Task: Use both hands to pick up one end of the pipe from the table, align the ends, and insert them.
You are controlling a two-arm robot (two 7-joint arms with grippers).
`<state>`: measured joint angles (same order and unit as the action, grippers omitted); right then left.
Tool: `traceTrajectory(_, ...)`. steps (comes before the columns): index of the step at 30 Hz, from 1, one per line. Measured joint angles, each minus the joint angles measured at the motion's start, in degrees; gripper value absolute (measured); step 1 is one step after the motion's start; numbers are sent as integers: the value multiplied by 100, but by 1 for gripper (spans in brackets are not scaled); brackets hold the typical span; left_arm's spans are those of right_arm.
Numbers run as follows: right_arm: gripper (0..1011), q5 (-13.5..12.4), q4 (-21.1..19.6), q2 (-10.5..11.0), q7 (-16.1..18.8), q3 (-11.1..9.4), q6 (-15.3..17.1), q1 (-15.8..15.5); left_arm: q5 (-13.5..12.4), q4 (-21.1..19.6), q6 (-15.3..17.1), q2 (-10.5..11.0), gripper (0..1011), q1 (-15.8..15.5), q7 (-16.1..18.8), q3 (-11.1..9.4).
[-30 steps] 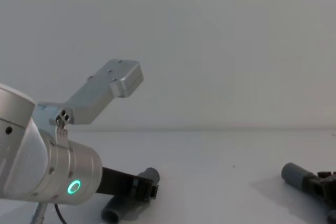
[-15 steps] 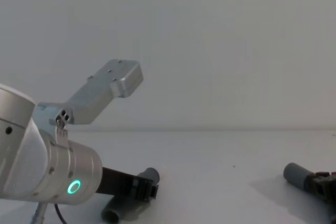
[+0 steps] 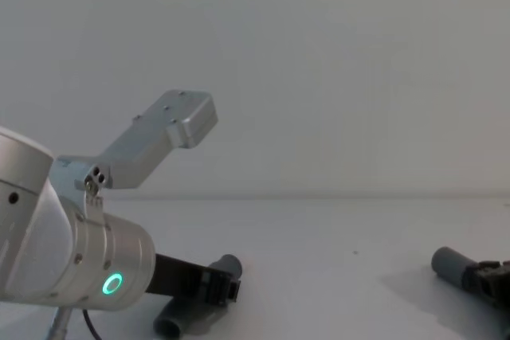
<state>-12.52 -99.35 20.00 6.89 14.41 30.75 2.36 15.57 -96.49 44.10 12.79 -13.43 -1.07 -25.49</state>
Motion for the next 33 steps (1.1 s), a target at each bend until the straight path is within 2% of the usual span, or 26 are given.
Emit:
traceTrajectory(9, 85, 0, 0, 0, -2, -1, 0, 0, 0, 0, 0, 0, 370, 0, 0, 0)
traceTrajectory(11, 163, 0, 0, 0, -4, -2, 0, 0, 0, 0, 0, 0, 370, 0, 1, 1)
traceTrajectory(14, 223, 0, 0, 0, -4, -2, 1, 0, 0, 0, 0, 0, 370, 0, 0, 1)
traceTrajectory(20, 455, -1, 1, 0, -3, 1, 9, 0, 0, 0, 0, 0, 370, 0, -1, 0)
traceTrajectory(21, 455, -1, 1, 0, -3, 1, 8, 0, 0, 0, 0, 0, 370, 0, -1, 0)
traceTrajectory(22, 515, -1, 1, 0, -2, 1, 9, 0, 0, 0, 0, 0, 370, 0, -1, 0)
traceTrajectory(24, 544, -1, 1, 0, -1, 1, 8, 0, 0, 0, 0, 0, 370, 0, -1, 0)
traceTrajectory(25, 618, -1, 1, 0, -1, 1, 8, 0, 0, 0, 0, 0, 370, 0, -1, 0)
traceTrajectory(26, 635, -1, 1, 0, -1, 0, 9, 0, 0, 0, 0, 0, 370, 0, -1, 0)
traceTrajectory(27, 694, -1, 1, 0, 0, 0, 9, 0, 0, 0, 0, 0, 370, 0, -1, 0)
traceTrajectory(30, 784, -1, 0, 0, 0, 1, 8, 0, 0, 0, 0, 0, 370, 0, -1, 0)
traceTrajectory(31, 784, -1, 1, 0, 0, 1, 8, 0, 0, 0, 0, 0, 370, 0, -1, 0)
traceTrajectory(33, 860, -1, 1, 0, 1, 0, 8, 0, 0, 0, 0, 0, 370, 0, -1, 0)
